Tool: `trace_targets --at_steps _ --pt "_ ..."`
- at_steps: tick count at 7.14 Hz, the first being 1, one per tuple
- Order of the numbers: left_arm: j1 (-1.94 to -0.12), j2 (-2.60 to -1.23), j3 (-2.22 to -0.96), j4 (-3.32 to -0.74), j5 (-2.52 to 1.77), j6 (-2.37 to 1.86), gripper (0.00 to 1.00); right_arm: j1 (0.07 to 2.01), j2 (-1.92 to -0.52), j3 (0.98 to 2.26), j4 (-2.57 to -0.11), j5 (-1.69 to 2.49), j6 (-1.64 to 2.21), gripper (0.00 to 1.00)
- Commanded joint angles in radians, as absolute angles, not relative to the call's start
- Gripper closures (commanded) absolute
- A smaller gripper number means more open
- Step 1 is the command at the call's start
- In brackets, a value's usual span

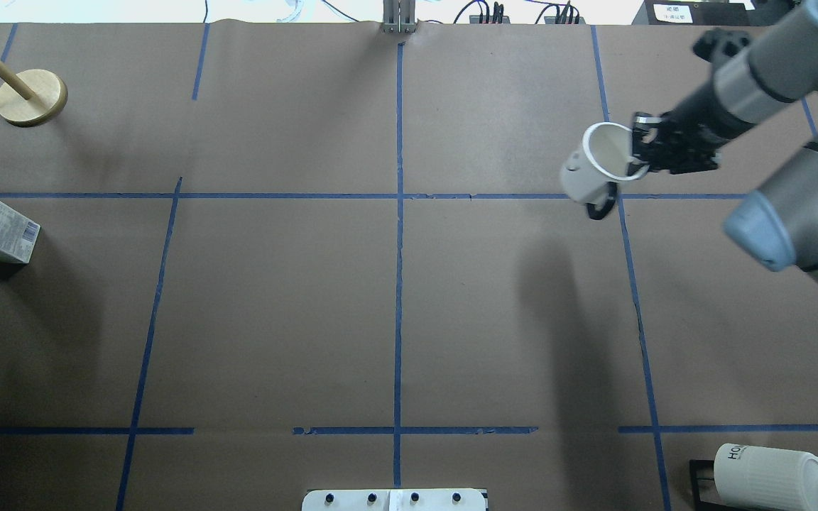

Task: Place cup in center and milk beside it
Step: 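Carry the white mug with the right gripper to the table center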

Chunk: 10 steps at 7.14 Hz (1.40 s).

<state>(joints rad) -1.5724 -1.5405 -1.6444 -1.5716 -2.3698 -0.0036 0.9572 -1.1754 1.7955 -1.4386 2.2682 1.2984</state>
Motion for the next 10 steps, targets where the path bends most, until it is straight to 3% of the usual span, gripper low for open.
trace_targets --at_steps 1,4,7,10 --pt "-1.572 -1.543 -1.646 -1.574 -2.368 -0.037 0.0 0.792 -1.01 1.763 -1.549 2.104 1.506 1.0" --pt "-1.571 -1.543 -1.646 -1.574 -2.367 -0.038 0.0 0.686 -0.846 1.584 -1.543 2.013 1.682 1.0" --pt "-1.571 -1.543 -1.646 -1.574 -2.367 -0.04 0.0 0.647 -0.767 1.485 -1.542 1.962 1.7 1.0" --pt "-1.569 -1.546 -1.644 -1.574 -2.367 -0.04 0.0 0.612 -0.77 1.477 -1.542 1.931 1.7 0.99"
